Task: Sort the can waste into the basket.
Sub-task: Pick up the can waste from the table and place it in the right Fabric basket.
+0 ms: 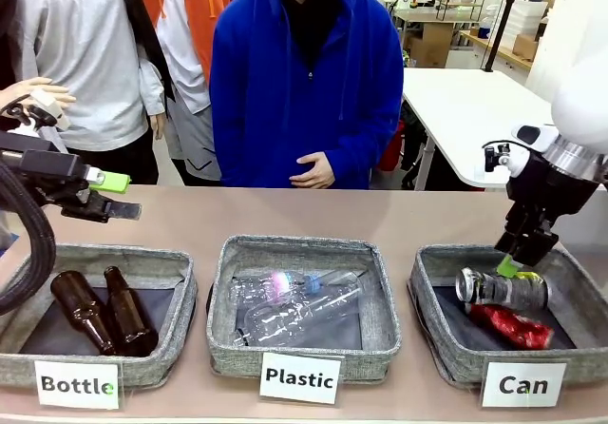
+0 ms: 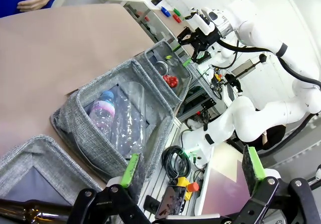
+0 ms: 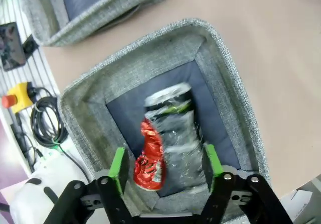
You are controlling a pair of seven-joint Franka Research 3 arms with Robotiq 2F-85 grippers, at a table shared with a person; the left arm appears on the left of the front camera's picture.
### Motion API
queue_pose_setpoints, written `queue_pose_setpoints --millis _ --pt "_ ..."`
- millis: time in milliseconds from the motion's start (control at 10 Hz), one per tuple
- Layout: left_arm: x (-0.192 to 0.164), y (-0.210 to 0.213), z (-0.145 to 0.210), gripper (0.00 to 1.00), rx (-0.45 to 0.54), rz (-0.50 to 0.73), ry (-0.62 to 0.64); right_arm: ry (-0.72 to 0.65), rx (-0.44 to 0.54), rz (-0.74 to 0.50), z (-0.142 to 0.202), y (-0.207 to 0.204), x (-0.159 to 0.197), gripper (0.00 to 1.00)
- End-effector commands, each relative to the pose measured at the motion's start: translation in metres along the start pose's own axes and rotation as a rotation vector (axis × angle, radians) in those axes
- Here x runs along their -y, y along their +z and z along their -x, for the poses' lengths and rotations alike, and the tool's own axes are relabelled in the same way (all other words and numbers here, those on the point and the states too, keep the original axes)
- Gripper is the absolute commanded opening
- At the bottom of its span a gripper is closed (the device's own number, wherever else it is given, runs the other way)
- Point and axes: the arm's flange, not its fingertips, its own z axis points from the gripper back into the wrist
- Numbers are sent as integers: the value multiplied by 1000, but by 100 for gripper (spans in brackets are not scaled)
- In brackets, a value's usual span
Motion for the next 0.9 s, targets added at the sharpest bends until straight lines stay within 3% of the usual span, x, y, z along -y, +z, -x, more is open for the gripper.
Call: queue_pose_setpoints --millis 0,100,400,500,600,800 --pt "2 3 1 100 -5 8 6 35 0 17 3 -3 1 100" --pt "2 3 1 100 -5 8 6 10 57 -6 3 -1 1 100" --pt "2 3 1 100 -5 8 6 -167 399 -279 7 12 -7 100" --pt "2 3 1 100 -5 8 6 -403 592 -474 4 19 -10 100" --pt "2 3 1 100 -5 8 6 -657 760 -534 2 21 -9 100" --pt "2 3 1 100 -5 8 6 -811 946 -830 11 15 1 100"
